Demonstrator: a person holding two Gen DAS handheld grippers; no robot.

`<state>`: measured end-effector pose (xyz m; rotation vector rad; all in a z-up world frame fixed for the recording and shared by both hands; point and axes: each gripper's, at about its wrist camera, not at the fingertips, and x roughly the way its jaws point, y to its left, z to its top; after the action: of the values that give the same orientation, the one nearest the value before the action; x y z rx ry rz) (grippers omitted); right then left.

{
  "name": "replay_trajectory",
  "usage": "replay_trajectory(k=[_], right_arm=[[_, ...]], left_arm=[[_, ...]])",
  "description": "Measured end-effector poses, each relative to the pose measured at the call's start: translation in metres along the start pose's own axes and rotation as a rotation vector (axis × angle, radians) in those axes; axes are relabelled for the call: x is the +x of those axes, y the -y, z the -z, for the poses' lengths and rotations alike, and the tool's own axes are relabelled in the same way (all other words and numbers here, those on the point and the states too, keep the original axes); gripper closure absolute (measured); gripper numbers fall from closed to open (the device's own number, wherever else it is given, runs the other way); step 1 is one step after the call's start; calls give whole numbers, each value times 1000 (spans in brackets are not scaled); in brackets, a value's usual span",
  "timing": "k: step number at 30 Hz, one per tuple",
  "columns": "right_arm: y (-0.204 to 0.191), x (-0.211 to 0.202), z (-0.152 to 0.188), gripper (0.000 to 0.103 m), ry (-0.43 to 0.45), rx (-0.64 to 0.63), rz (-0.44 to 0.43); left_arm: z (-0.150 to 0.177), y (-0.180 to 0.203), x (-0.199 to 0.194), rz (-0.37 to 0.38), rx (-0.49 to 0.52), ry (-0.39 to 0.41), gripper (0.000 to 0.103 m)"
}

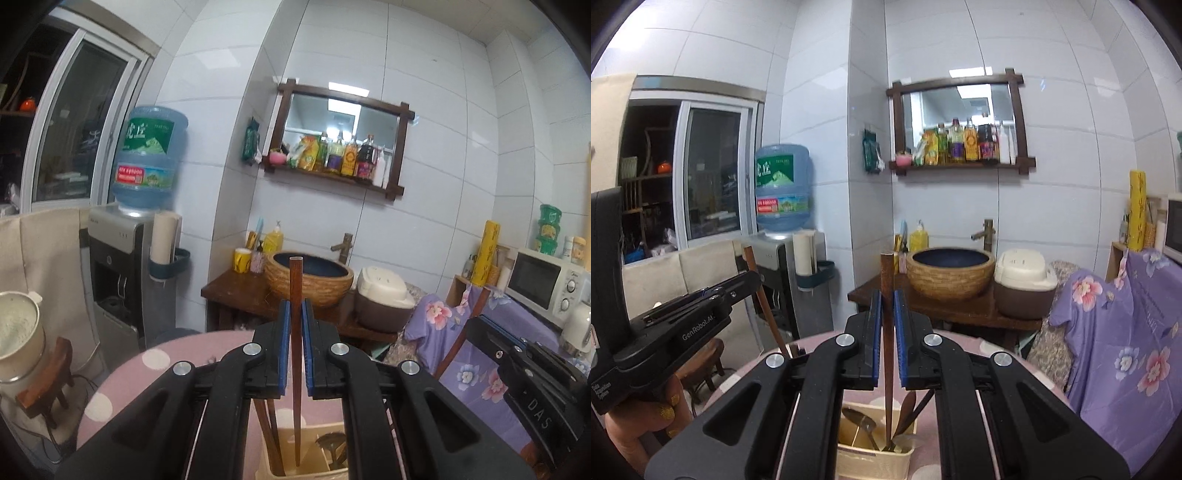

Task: Organize utensils
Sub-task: 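Lift both chopsticks upright, carry them over the holder and lower them in, then open both grippers to release the chopsticks into the holder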

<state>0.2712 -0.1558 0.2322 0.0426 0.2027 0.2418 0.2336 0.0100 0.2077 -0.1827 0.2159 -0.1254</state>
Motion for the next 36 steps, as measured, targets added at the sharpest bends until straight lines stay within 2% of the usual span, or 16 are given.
replay_trajectory(k=[12,21,24,25,26,27,28,30,31,32,33,35,36], right_arm=[[11,31,57,95,-138,38,-18],[17,34,77,96,-154,37,-23],[18,31,82,91,-149,30,-14],[20,29,83,80,-147,33,-11],[21,27,84,71,-144,39,-8],[23,23,85,52,-132,49,-4],[24,19,87,47,-120,55,-1],[27,12,89,44,-110,54,11],[28,7,92,35,-109,51,24],[29,2,95,30,-104,52,36],[30,-4,98,25,-99,55,41],[32,-15,106,21,-94,48,46],[31,-22,111,15,-92,41,53]], left_arm=[[65,-14,28,-7,-12,-154,96],[81,-14,29,4,-6,-177,96],[85,-15,26,14,-7,-179,94],[87,-15,25,15,-8,-180,83],[89,-16,23,19,-13,-181,65],[91,-18,19,24,-20,-177,56],[92,-19,16,28,-23,-171,50],[96,-20,8,22,-6,-162,47],[98,-20,4,18,4,-160,41],[100,-21,-1,11,13,-155,33],[103,-22,-7,6,18,-149,29],[108,-25,-18,-1,25,-130,15],[112,-26,-25,-9,32,-118,12]])
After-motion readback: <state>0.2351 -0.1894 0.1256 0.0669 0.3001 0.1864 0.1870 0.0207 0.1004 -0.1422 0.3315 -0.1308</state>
